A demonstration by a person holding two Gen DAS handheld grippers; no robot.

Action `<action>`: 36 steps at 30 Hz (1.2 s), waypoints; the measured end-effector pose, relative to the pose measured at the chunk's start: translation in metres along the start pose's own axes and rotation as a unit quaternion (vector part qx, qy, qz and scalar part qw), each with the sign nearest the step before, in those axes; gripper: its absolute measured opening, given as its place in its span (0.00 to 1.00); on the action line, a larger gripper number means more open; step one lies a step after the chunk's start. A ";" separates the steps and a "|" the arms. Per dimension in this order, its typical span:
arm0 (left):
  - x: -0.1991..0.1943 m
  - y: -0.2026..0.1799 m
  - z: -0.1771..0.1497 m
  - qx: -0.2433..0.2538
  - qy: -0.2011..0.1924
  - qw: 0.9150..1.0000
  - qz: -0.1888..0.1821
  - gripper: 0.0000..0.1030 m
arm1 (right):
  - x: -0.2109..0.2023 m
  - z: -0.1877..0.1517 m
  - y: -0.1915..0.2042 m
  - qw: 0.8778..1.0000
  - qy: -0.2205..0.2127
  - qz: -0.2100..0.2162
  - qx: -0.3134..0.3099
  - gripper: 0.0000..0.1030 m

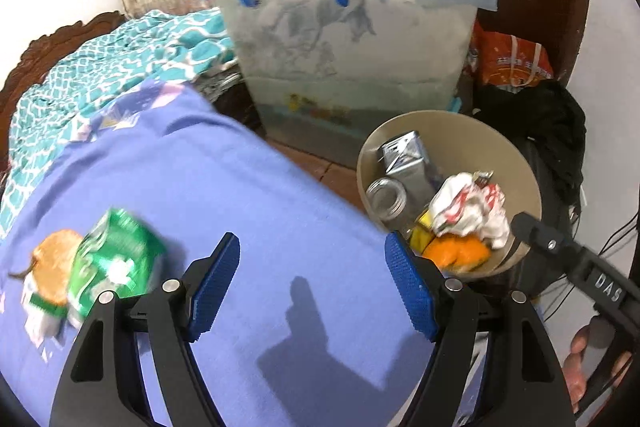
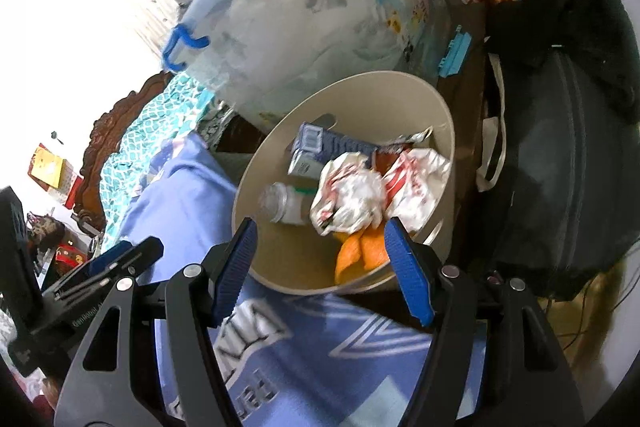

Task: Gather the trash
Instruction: 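Move both open tools back over the bed toward the orange peel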

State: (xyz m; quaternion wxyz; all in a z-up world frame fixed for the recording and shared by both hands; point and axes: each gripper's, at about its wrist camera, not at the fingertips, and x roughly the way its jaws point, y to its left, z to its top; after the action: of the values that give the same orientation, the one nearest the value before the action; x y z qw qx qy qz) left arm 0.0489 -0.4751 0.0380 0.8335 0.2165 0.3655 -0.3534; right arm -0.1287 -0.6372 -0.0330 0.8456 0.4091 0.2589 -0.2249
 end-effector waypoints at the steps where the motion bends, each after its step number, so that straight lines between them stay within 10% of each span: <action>1: -0.003 0.003 -0.005 -0.002 0.000 1.000 0.003 0.69 | -0.002 -0.003 0.003 1.000 0.000 0.003 -0.001 0.66; 20: -0.041 0.080 -0.062 -0.059 0.007 0.998 0.035 0.69 | -0.016 -0.033 0.072 0.999 0.013 0.029 -0.044 0.66; 36: -0.087 0.217 -0.196 -0.147 0.055 0.981 0.115 0.71 | 0.017 -0.087 0.171 0.984 0.094 0.066 -0.139 0.66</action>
State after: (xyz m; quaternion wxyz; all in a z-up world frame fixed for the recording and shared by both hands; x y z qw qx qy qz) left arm 0.0794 -0.1739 0.0012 0.8700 0.1516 0.4310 -0.1852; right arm -0.0358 -0.4734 0.0088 0.8790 0.3233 0.3382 -0.0915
